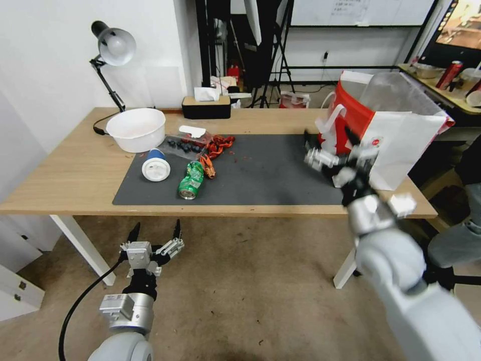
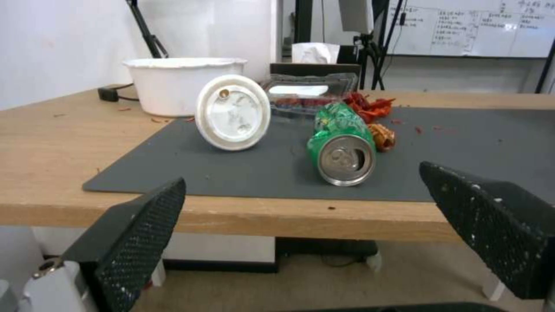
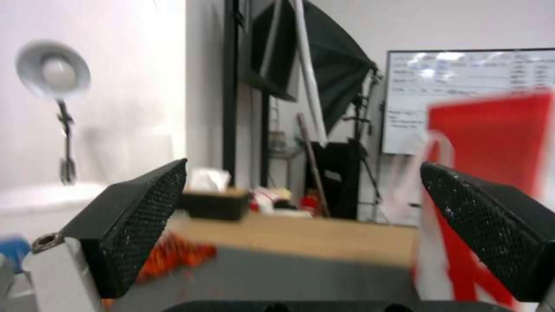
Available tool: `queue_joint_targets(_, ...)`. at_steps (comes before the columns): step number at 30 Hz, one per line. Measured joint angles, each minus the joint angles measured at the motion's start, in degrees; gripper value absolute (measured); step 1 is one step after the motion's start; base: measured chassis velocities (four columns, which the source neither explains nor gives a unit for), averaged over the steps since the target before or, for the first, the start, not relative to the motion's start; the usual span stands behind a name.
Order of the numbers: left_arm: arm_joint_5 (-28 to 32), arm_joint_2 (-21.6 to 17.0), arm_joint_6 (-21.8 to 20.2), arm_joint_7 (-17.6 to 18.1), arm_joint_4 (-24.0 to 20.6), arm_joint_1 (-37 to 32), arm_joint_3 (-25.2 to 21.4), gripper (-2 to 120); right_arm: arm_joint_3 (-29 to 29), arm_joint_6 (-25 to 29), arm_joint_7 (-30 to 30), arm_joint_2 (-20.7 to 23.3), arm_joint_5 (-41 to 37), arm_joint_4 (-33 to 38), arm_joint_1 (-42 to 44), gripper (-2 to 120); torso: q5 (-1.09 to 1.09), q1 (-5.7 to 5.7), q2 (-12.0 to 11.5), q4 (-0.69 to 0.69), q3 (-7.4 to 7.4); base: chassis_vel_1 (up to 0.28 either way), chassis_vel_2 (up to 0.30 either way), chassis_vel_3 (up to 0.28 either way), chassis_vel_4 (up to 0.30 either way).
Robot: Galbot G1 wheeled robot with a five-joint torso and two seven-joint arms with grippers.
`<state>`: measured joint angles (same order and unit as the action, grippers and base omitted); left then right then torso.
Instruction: Pick up the trash from the table and place it into the takeout bag.
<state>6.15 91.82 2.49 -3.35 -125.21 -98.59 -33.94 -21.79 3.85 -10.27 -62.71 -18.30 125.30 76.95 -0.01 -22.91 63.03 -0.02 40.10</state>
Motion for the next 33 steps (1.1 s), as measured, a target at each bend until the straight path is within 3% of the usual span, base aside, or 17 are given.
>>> queue_joint_targets(5,0.4,-0.3,0.0,0.0,0.1,0.2,0.0,100,-0.4,5.4,-4.8,-2.2,4.5,-0.7,10.6,100,0.0,0.0,0.0,0.01,0.0,0.0,0.0,0.0,0.0)
queue_joint_targets(12,0.6,-0.7,0.0,0.0,0.3,0.5,0.1,100,-0.3,10.1,-7.3,-4.4,7.0,-4.4,16.5,100,0.01,0.0,0.0,0.01,0.0,0.0,0.0,0.0,0.0)
queue_joint_targets(24,1.6,-1.8,0.3,-0.2,0.6,1.6,0.3,100,0.5,11.3,-7.8,-6.2,7.7,-6.9,15.9,100,0.0,0.0,0.0,0.02,0.01,0.0,0.0,0.0,0.0)
queue_joint_targets(33,6.9,-6.1,-0.3,-0.9,1.7,6.3,1.2,100,1.0,10.9,-7.6,-6.6,7.7,-7.0,15.0,100,0.0,-0.01,0.0,0.01,0.01,0.0,0.0,0.0,0.0)
